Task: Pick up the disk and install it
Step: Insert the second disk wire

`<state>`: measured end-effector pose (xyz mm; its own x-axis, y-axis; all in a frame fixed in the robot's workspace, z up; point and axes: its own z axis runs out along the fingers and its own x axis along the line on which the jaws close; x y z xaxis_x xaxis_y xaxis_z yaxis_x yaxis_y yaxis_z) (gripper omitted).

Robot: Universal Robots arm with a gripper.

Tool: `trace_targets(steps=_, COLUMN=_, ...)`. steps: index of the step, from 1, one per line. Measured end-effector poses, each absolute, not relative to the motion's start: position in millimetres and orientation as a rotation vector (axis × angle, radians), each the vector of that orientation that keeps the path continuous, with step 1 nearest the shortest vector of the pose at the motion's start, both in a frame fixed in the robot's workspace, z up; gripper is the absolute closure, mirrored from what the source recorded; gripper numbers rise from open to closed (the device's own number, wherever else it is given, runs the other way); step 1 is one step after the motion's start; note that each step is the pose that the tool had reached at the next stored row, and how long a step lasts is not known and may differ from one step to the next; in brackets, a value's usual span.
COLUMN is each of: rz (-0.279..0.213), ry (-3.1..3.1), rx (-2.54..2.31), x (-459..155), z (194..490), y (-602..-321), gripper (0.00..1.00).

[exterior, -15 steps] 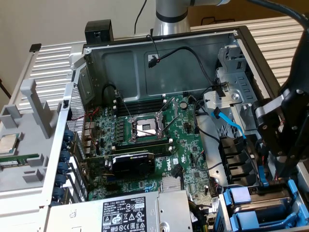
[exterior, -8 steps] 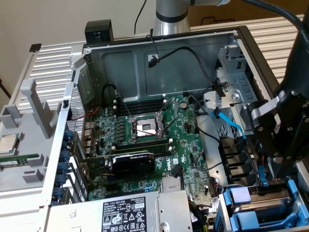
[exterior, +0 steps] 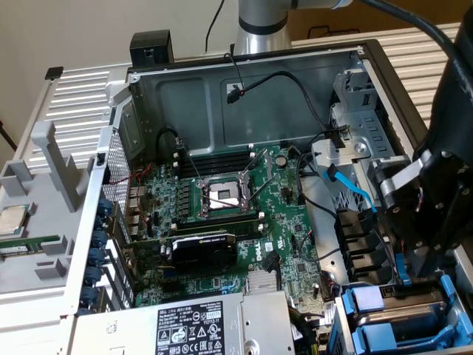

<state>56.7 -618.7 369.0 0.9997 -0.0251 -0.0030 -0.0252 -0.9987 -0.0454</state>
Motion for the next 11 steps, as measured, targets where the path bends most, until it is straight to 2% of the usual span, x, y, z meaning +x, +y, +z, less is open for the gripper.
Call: trace_targets(steps=11, rz=0.004, ry=0.032, rx=-3.096, x=56, z=354, y=-614, gripper=0.89)
